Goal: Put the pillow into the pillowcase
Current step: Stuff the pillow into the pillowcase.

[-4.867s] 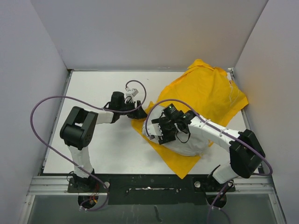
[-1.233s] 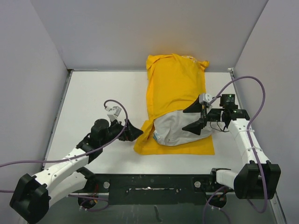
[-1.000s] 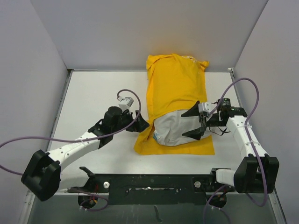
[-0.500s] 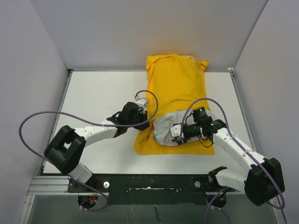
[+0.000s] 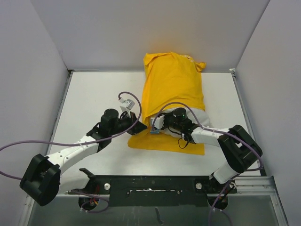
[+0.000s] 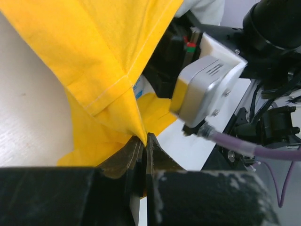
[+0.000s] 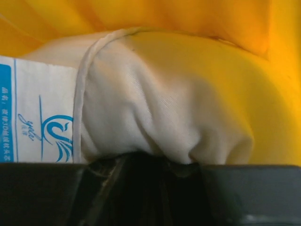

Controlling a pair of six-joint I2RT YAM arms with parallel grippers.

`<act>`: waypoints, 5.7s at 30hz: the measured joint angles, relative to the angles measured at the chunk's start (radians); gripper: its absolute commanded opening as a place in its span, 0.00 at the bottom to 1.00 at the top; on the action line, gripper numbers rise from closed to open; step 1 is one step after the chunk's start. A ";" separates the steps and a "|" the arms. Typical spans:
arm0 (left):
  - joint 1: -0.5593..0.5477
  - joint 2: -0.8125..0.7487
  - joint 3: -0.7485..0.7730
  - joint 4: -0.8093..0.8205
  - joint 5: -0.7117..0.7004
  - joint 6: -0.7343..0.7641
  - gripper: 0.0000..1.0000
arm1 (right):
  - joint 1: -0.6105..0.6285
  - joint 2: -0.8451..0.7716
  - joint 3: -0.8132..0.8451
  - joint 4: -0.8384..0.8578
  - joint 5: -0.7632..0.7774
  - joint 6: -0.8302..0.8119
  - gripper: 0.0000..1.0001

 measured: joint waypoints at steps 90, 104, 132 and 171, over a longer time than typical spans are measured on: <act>-0.756 0.445 0.217 0.116 -1.035 -0.314 0.84 | -0.571 -0.171 0.314 -1.197 -0.620 0.460 0.06; -0.579 0.605 0.399 -0.048 -0.975 -0.409 0.92 | -0.457 0.001 0.350 -1.207 -0.985 0.491 0.08; -0.398 0.383 0.030 0.296 -0.879 -0.037 0.00 | -0.509 -0.167 0.211 -0.958 -0.759 0.540 0.65; -0.215 0.211 0.014 0.167 -0.707 0.099 0.00 | -0.370 -0.044 0.161 -0.467 -0.837 0.629 0.01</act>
